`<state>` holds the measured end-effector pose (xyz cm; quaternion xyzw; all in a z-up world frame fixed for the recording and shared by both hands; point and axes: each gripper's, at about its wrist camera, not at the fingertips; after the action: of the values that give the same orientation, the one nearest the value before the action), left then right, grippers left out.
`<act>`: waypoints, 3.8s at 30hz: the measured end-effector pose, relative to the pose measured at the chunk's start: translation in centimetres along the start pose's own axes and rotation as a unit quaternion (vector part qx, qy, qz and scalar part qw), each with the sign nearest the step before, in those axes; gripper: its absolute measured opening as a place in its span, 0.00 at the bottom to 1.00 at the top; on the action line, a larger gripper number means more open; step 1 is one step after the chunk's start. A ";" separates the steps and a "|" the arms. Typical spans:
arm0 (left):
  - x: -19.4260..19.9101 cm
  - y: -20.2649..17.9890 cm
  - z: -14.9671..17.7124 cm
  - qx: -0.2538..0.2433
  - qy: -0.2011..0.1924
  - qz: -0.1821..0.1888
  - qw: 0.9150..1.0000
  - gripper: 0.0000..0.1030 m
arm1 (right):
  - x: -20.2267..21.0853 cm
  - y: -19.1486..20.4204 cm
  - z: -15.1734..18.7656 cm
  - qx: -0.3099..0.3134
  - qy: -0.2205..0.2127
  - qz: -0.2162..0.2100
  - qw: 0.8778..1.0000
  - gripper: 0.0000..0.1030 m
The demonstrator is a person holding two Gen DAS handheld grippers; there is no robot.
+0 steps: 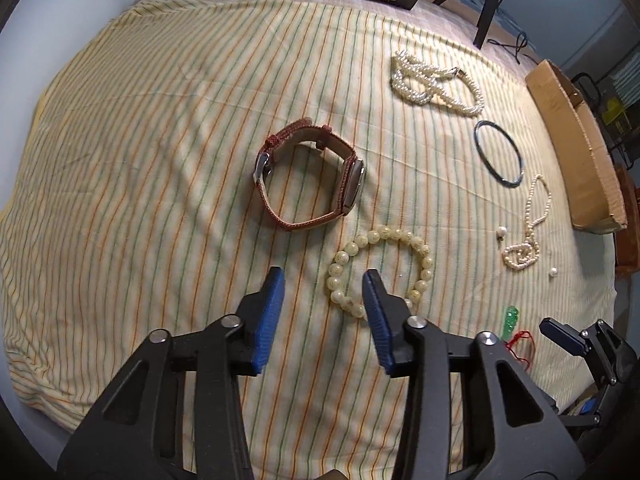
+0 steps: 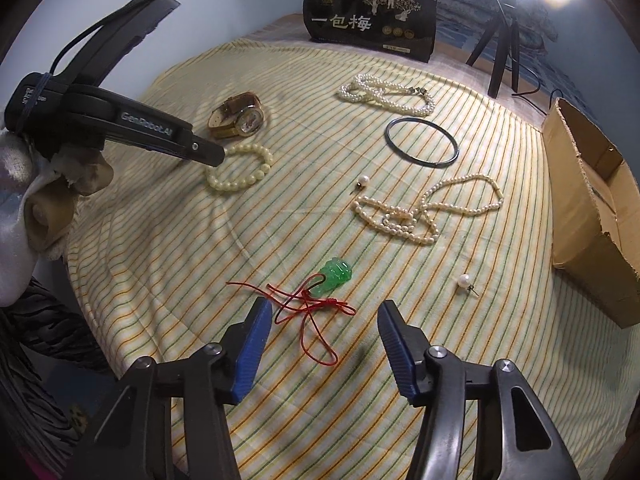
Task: Organize jewelry
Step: 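Close right gripper on green jade pendant while left gripper grasps cream bead bracelet, then lift and carry pendant in right gripper while left gripper carries bracelet to box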
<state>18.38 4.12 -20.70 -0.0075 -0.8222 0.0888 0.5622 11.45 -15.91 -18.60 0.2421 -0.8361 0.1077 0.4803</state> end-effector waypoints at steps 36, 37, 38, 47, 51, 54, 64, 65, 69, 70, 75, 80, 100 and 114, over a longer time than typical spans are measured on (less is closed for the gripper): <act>0.2 1.2 0.7 0.007 -0.009 -0.003 1.000 0.06 | -2.1 0.4 -0.7 0.016 0.008 -0.005 1.000 0.25; 0.3 1.3 0.9 0.006 -0.009 -0.003 1.000 0.06 | -2.2 0.4 -0.8 0.014 0.008 -0.004 1.000 0.27; 0.3 1.3 0.9 0.006 -0.009 -0.004 1.000 0.06 | -2.3 0.4 -0.8 0.014 0.008 -0.003 1.000 0.27; 1.0 1.0 0.7 0.003 -0.017 0.000 1.000 0.06 | -2.2 0.7 -1.7 0.011 0.001 -0.001 1.000 0.11; 2.4 0.8 0.4 0.008 -0.027 0.016 0.999 0.05 | -0.7 0.4 -2.2 0.001 -0.019 -0.001 1.000 0.11; 3.7 0.2 0.0 0.006 -0.041 0.027 0.999 0.05 | 0.6 -0.1 -2.7 -0.008 -0.036 0.002 0.999 0.11; 7.9 -2.5 -1.5 -0.001 -0.086 0.063 0.994 0.05 | 4.6 -3.1 -4.3 -0.043 -0.084 0.019 0.995 0.11; 8.3 -2.9 -1.7 -0.003 -0.091 0.067 0.994 0.05 | 5.1 -3.5 -4.5 -0.047 -0.090 0.021 0.995 0.11; 9.8 -4.3 -2.5 -0.009 -0.111 0.082 0.990 0.05 | 6.6 -5.0 -4.9 -0.060 -0.108 0.030 0.992 0.11; 10.2 -4.8 -2.7 -0.012 -0.115 0.086 0.990 0.05 | 6.9 -5.4 -5.0 -0.062 -0.111 0.033 0.991 0.11; 11.2 -7.0 -3.3 -0.024 -0.128 0.102 0.986 0.05 | 8.6 -7.4 -5.5 -0.079 -0.131 0.044 0.987 0.11; 12.3 -9.6 -3.7 -0.039 -0.143 0.121 0.982 0.05 | 10.7 -9.6 -5.9 -0.097 -0.159 0.061 0.981 0.11; 11.2 -22.2 -5.6 -0.085 -0.142 0.193 0.967 0.05 | 13.3 -20.9 -6.9 -0.152 -0.185 0.138 0.961 0.11; 6.3 -29.4 -6.0 -0.111 -0.112 0.216 0.964 0.05 | 11.4 -27.3 -4.2 -0.191 -0.153 0.161 0.956 0.12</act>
<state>24.19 -23.30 -8.19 -0.2370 -0.8637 0.1161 0.4295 23.69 -41.13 -8.10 0.0217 -0.9326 -0.0166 0.3598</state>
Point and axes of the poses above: each gripper's, at about its wrist camera, not at the fingertips, and x roughly against the way its jaws point, y to its left, z to its underside, and after that the axes turned 6 degrees about -y, right-handed
